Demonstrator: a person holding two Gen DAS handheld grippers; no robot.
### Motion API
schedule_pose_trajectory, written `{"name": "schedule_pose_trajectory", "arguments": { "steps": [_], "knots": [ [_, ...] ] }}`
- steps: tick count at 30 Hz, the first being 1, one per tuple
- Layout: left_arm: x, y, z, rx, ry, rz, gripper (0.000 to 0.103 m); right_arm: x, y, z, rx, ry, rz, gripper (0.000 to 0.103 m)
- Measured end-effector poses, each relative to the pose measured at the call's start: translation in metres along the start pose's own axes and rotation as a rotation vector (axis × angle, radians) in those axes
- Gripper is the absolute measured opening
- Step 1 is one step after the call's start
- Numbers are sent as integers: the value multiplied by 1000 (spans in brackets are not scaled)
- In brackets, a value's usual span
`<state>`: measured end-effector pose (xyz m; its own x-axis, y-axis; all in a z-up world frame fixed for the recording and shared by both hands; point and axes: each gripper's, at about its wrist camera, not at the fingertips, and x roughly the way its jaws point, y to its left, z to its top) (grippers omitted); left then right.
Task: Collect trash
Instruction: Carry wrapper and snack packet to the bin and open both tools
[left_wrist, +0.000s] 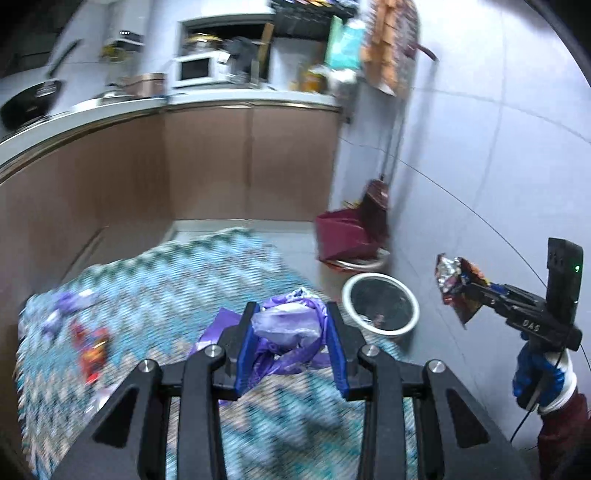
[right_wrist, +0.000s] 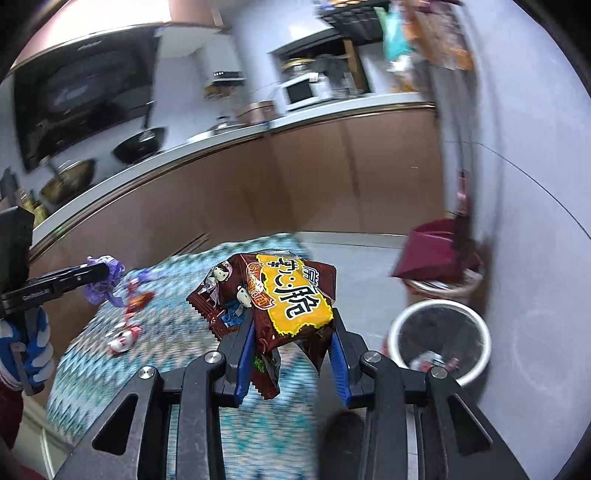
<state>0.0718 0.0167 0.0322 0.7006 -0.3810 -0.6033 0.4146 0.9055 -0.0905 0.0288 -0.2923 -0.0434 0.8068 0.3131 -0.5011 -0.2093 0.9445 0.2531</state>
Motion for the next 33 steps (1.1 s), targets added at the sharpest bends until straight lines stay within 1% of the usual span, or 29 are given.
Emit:
{"name": "schedule_pose_trajectory", "arguments": {
  "steps": [2, 5, 6, 8, 9, 11, 14, 15, 16, 18, 19, 21, 22, 23, 24, 27, 30, 32, 33],
  "knots": [
    [25, -23, 13, 30, 24, -32, 33, 2, -27, -1, 45, -1, -57, 33],
    [81, -66, 36, 69, 78, -100, 33, 8, -65, -3, 101, 6, -130, 33],
    [94, -77, 38, 76, 89, -112, 33, 12, -78, -3, 122, 10, -152, 33],
    [138, -105, 50, 94, 131, -151, 33, 22, -100, -4, 142, 22, -193, 33],
    [151, -113, 52, 97, 143, -161, 33, 29, -110, -3, 149, 30, -213, 33],
    [196, -137, 61, 104, 184, -189, 33, 45, -129, -3, 156, 50, -241, 34],
    [246, -159, 68, 107, 224, -204, 33, 75, -157, -5, 151, 90, -282, 34],
    [270, -169, 71, 117, 238, -196, 33, 83, -165, -6, 154, 101, -289, 34],
    [284, -174, 72, 121, 245, -194, 33, 91, -173, -8, 156, 112, -299, 34],
    [319, -180, 75, 104, 273, -196, 34, 113, -193, -10, 165, 143, -318, 36],
    [332, -182, 77, 95, 284, -197, 36, 124, -203, -13, 175, 159, -323, 36],
    [361, -186, 78, 80, 302, -187, 36, 141, -220, -18, 190, 180, -328, 40],
    [371, -188, 78, 80, 310, -179, 36, 148, -226, -20, 197, 186, -332, 40],
    [381, -190, 78, 82, 320, -175, 36, 157, -234, -22, 208, 195, -334, 43],
    [392, -191, 78, 81, 332, -172, 37, 164, -238, -23, 214, 198, -332, 50],
    [418, -194, 76, 62, 366, -175, 38, 182, -250, -30, 231, 221, -338, 54],
    [430, -193, 77, 42, 370, -184, 43, 188, -256, -34, 249, 231, -339, 58],
    [431, -193, 76, 37, 362, -184, 43, 186, -254, -35, 253, 237, -338, 58],
    [430, -194, 77, 37, 359, -185, 43, 184, -253, -36, 249, 238, -340, 60]
  ]
}}
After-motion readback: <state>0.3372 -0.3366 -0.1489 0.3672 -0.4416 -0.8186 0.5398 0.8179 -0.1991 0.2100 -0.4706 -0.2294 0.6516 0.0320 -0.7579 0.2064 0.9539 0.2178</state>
